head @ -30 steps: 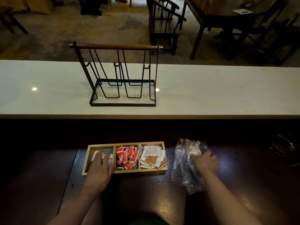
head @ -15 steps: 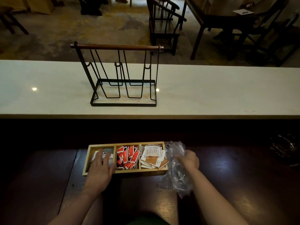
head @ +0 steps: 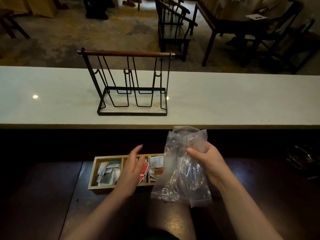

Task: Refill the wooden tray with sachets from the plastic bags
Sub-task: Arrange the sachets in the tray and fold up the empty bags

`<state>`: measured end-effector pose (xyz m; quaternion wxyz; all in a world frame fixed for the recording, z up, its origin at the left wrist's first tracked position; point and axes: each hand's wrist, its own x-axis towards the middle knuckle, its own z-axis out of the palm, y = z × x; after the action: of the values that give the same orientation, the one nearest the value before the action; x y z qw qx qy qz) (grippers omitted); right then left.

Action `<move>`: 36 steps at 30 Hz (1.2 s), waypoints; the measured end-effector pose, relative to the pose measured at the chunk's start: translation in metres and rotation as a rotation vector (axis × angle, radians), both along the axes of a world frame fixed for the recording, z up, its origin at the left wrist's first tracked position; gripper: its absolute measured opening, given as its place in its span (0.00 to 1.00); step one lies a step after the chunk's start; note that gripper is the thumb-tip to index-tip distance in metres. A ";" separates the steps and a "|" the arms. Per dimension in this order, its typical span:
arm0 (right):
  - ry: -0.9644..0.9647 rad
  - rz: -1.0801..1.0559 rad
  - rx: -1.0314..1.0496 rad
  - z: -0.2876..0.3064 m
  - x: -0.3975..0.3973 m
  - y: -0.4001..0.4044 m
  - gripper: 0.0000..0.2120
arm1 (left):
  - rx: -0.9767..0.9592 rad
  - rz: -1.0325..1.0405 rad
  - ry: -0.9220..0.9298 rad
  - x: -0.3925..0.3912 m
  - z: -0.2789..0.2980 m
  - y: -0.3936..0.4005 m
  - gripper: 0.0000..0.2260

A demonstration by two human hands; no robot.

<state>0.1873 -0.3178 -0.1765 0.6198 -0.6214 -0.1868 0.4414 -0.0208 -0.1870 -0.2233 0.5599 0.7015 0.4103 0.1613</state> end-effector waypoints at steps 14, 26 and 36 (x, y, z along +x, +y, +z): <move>0.102 -0.208 0.126 0.005 -0.028 0.020 0.32 | -0.272 0.147 -0.166 0.028 0.043 -0.027 0.06; 0.198 -0.078 0.115 0.026 -0.037 0.017 0.31 | 0.143 0.153 -0.341 0.034 0.051 -0.036 0.28; -0.195 -0.084 -0.056 0.014 -0.054 0.029 0.30 | 0.009 0.061 -0.256 0.041 0.058 -0.039 0.11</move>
<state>0.1336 -0.2892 -0.1627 0.5990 -0.6858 -0.2077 0.3574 0.0205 -0.2257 -0.1656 0.5994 0.6649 0.3557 0.2686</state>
